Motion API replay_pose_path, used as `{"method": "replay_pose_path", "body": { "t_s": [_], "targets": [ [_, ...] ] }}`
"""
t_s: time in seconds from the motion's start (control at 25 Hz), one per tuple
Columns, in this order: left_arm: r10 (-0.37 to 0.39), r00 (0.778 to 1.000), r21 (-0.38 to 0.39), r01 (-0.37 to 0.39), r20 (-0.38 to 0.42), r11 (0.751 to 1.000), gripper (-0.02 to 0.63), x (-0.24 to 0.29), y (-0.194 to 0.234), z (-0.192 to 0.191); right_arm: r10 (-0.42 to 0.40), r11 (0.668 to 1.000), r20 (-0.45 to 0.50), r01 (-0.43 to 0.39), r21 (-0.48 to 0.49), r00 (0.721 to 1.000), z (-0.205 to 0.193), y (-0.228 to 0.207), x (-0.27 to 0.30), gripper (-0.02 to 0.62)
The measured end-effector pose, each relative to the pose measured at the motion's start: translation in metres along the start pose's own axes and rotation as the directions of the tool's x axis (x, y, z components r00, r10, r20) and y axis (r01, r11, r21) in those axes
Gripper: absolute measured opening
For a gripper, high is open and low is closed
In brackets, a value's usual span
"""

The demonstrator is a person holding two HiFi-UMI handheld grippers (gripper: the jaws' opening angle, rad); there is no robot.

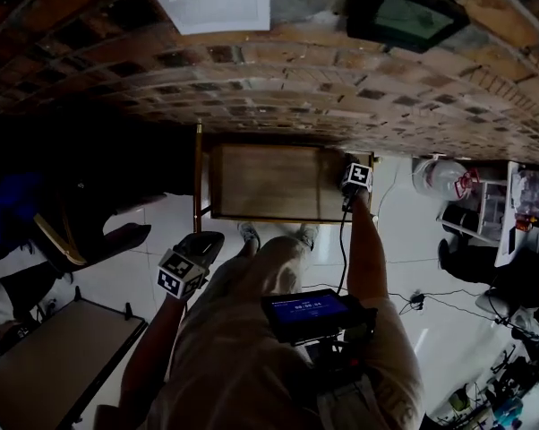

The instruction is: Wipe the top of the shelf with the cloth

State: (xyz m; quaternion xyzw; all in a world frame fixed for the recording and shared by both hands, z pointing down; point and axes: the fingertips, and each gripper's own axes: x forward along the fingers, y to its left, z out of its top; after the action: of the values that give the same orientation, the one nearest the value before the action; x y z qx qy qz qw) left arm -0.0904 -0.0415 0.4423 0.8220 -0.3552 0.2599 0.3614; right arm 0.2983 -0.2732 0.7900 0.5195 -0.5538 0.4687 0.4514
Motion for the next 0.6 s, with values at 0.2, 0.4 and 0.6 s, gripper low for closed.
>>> {"method": "replay_pose_path", "body": {
  "t_s": [0.2,0.4,0.6],
  "targets": [
    [-0.025,1.0,-0.005,0.025,-0.007,1.0,0.0,0.021,-0.028,0.003,-0.096,0.994,-0.007,0.096,0.053,0.995,-0.006,-0.067,-0.012,0.1],
    [-0.021,1.0,-0.007,0.021,-0.008,1.0,0.0,0.022,-0.037,-0.003,-0.066,0.996,0.096,0.071,-0.048,0.993,-0.002,0.012,-0.026,0.1],
    [-0.007,1.0,0.01,0.007,0.003,1.0,0.0,0.004,-0.03,-0.007,0.084,0.944,0.025,-0.072,-0.321,0.996,-0.042,0.208,-0.048,0.1]
  ]
}}
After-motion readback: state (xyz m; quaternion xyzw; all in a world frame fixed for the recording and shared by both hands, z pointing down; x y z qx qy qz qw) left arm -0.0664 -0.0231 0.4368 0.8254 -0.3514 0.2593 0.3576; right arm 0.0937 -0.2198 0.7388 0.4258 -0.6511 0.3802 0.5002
